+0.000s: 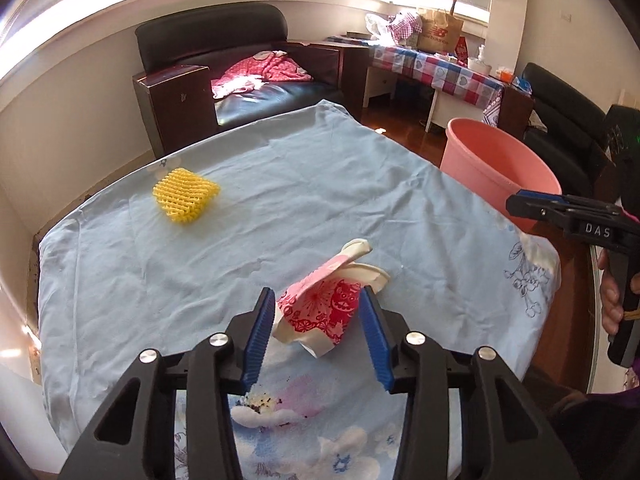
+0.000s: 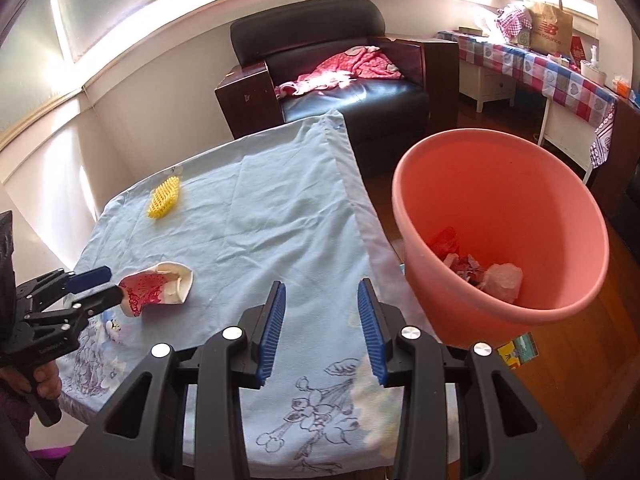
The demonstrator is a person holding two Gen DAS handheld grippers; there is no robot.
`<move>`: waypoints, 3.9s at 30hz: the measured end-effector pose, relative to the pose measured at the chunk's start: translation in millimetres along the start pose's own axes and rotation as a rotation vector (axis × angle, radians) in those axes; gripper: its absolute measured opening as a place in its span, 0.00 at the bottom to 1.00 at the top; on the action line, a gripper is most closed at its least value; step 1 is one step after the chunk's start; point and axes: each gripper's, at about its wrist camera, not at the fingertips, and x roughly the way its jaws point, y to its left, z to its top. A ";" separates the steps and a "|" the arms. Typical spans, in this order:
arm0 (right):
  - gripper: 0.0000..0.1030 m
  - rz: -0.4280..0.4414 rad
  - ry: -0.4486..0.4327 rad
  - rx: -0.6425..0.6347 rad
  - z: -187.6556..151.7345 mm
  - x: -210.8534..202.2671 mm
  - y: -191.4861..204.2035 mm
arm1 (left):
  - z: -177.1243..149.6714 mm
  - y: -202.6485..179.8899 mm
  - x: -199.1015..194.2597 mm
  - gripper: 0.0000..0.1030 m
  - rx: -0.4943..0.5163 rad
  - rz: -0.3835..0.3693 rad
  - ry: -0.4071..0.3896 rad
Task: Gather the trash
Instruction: 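Move both open grippers back over the remaining trash on the bed, then grasp the pink-printed paper cup rim with the left gripper, then grasp the yellow foam net with the right gripper while the left holds the cup, then carry the paper cup and yellow foam net over the pink basin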
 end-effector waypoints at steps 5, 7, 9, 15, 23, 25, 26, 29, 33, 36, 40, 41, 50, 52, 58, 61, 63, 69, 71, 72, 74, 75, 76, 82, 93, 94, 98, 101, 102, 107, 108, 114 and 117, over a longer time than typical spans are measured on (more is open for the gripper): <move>0.37 0.001 0.019 -0.011 0.1 7.1 5.7 | 7.7 2.9 18.2 0.39 0.040 -0.004 0.018; 0.37 0.002 0.027 -0.014 0.9 9.9 7.1 | 11.6 3.7 23.9 0.32 0.051 -0.001 0.026; 0.37 0.006 0.033 -0.021 2.7 12.5 9.6 | 14.5 6.2 29.7 0.24 0.055 -0.013 0.042; 0.37 0.037 0.043 -0.085 16.4 23.8 33.6 | 12.7 18.1 30.3 0.06 0.007 -0.030 0.040; 0.37 0.190 0.066 -0.192 46.2 54.5 98.2 | -4.2 55.9 -3.0 0.06 -0.203 0.001 -0.031; 0.37 0.229 0.075 -0.215 55.2 67.5 118.2 | -11.4 65.1 -10.1 0.06 -0.243 0.026 -0.041; 0.37 0.252 0.081 -0.224 60.9 76.1 129.6 | -15.5 69.3 -13.3 0.06 -0.260 0.040 -0.046; 0.37 0.294 0.098 -0.241 75.3 100.7 157.7 | -25.4 79.3 -20.4 0.06 -0.291 0.066 -0.055; 0.37 0.317 0.136 -0.234 93.6 141.9 188.1 | -34.8 95.4 -25.8 0.06 -0.357 0.063 -0.062; 0.37 0.295 0.144 -0.232 104.5 166.6 204.6 | -40.9 106.5 -28.3 0.06 -0.400 0.055 -0.065; 0.37 0.245 0.173 -0.253 109.3 194.8 216.2 | -45.5 115.9 -27.3 0.06 -0.420 0.051 -0.057; 0.37 0.240 0.181 -0.255 109.2 199.6 216.8 | -46.7 117.8 -26.5 0.06 -0.422 0.050 -0.053; 0.10 0.245 0.217 -0.249 98.9 205.0 218.6 | -52.2 122.9 -23.7 0.06 -0.443 0.033 -0.046; 0.10 0.253 0.203 -0.251 95.5 193.5 216.5 | -51.0 121.3 -25.3 0.06 -0.444 0.034 -0.050; 0.10 0.288 0.160 -0.220 84.2 148.5 196.0 | -43.1 112.5 -32.6 0.06 -0.438 0.040 -0.080; 0.10 0.280 0.130 -0.222 74.5 122.0 182.3 | -37.3 104.0 -36.0 0.06 -0.431 0.037 -0.092; 0.10 0.271 0.114 -0.214 68.6 106.2 171.4 | -31.0 95.6 -36.8 0.06 -0.421 0.033 -0.102; 0.10 0.234 0.080 -0.155 47.5 62.7 129.2 | -11.2 66.5 -33.7 0.06 -0.395 0.005 -0.125; 0.10 0.212 0.071 -0.136 41.9 52.5 114.3 | -4.3 55.1 -31.5 0.06 -0.382 -0.002 -0.129; 0.10 0.204 0.067 -0.129 38.9 47.2 107.1 | -1.2 49.6 -30.1 0.06 -0.378 -0.007 -0.129; 0.10 0.179 0.057 -0.116 34.3 37.0 92.8 | 5.3 37.4 -26.1 0.06 -0.367 -0.013 -0.127; 0.10 0.161 0.047 -0.114 31.9 31.1 85.3 | 8.6 31.0 -23.5 0.06 -0.362 -0.017 -0.125; 0.10 0.145 0.039 -0.111 30.5 26.8 79.6 | 12.1 25.0 -20.8 0.06 -0.359 -0.022 -0.122; 0.10 0.083 0.004 -0.069 25.4 5.3 41.5 | 32.4 -12.9 -5.6 0.06 -0.316 -0.051 -0.112; 0.10 -0.007 -0.064 0.048 26.0 -19.5 -25.2 | 70.9 -78.5 18.7 0.06 -0.186 -0.092 -0.126; 0.10 -0.016 -0.071 0.059 26.2 -22.3 -31.7 | 74.6 -84.7 20.4 0.06 -0.176 -0.098 -0.129; 0.10 -0.058 -0.097 0.092 27.2 -32.1 -53.9 | 85.0 -104.3 26.7 0.06 -0.148 -0.116 -0.133; 0.10 -0.085 -0.110 0.116 26.0 -37.8 -69.5 | 90.1 -118.1 31.8 0.06 -0.124 -0.125 -0.130; 0.10 -0.094 -0.114 0.126 25.5 -39.5 -74.8 | 91.9 -123.1 33.5 0.06 -0.115 -0.129 -0.130; 0.10 -0.142 -0.132 0.159 23.9 -45.0 -97.6 | 102.4 -146.7 41.8 0.06 -0.066 -0.150 -0.130; 0.10 -0.149 -0.134 0.164 23.6 -46.0 -100.8 | 104.7 -150.7 43.0 0.06 -0.058 -0.155 -0.133; 0.10 -0.205 -0.138 0.190 19.8 -49.8 -125.0 | 118.0 -180.0 52.1 0.06 -0.015 -0.197 -0.140; 0.10 -0.214 -0.134 0.203 17.6 -50.3 -134.1 | 121.9 -194.8 58.5 0.06 0.007 -0.210 -0.132</move>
